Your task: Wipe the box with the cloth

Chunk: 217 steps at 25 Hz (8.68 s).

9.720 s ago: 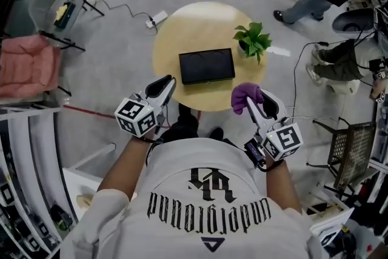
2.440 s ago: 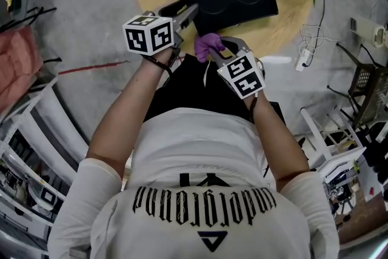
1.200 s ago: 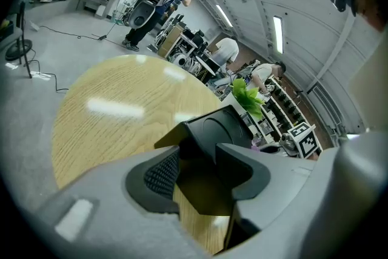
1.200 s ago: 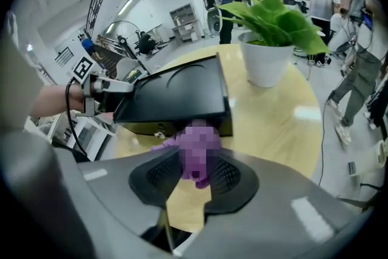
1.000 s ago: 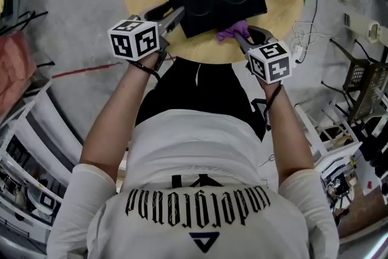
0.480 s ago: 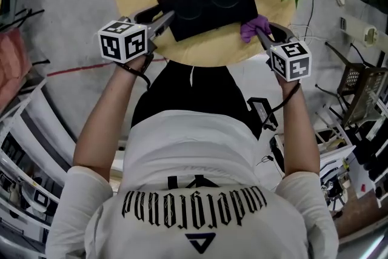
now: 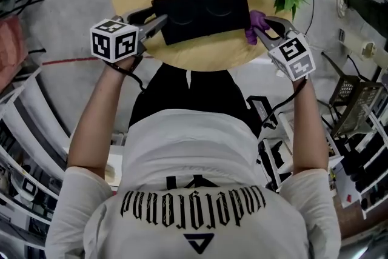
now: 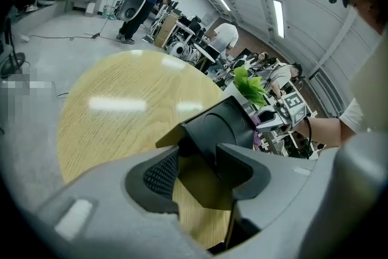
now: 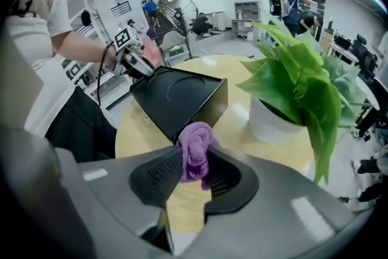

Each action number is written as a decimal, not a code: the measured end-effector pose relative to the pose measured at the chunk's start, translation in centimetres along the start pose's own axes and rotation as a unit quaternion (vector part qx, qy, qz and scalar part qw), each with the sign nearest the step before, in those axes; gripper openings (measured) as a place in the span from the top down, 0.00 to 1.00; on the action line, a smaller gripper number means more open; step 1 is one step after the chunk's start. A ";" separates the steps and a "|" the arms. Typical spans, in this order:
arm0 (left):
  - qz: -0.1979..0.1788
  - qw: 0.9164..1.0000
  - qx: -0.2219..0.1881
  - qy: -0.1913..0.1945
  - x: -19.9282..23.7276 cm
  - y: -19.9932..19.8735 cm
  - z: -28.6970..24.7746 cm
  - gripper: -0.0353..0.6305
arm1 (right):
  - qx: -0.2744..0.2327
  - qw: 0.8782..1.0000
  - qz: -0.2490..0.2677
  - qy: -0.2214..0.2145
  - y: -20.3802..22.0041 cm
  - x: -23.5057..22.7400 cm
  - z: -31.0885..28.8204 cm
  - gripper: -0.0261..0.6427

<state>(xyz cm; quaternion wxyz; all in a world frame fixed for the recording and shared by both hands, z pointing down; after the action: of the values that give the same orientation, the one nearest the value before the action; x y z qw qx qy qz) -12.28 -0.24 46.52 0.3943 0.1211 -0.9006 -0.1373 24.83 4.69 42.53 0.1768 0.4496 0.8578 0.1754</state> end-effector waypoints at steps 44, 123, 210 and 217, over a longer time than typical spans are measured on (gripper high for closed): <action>-0.030 0.999 0.003 -0.014 0.5 -1.0 0.7 0.68 | 0.036 0.997 0.066 -0.023 -0.5 6.5 -0.2 0.80; 0.005 0.999 -0.038 -0.020 0.7 0.4 0.5 0.68 | 0.270 0.588 0.680 -0.345 -13.9 -3.3 -9.2 0.81; -0.290 0.902 -0.320 0.016 -27.3 -4.0 25.3 0.94 | -0.329 0.915 0.081 0.218 -16.3 18.1 26.6 0.80; -0.259 0.901 -0.346 -0.023 -33.3 3.1 23.6 0.94 | -0.345 0.915 0.104 0.179 -9.8 19.5 29.5 0.80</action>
<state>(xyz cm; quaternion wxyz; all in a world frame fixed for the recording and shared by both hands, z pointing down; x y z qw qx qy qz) -8.25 17.14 9.67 0.3405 0.2031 -0.7419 -0.5407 21.11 19.95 9.31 0.1452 0.4084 0.7096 0.5555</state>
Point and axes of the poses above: the fingertips, and each gripper's own axes: z backward along the fingers, x to its left, y out of its underside, the point moved 10 cm from there along z, backward along the fingers, and after that the axes turned 8 degrees about z, right-handed, at the moved point
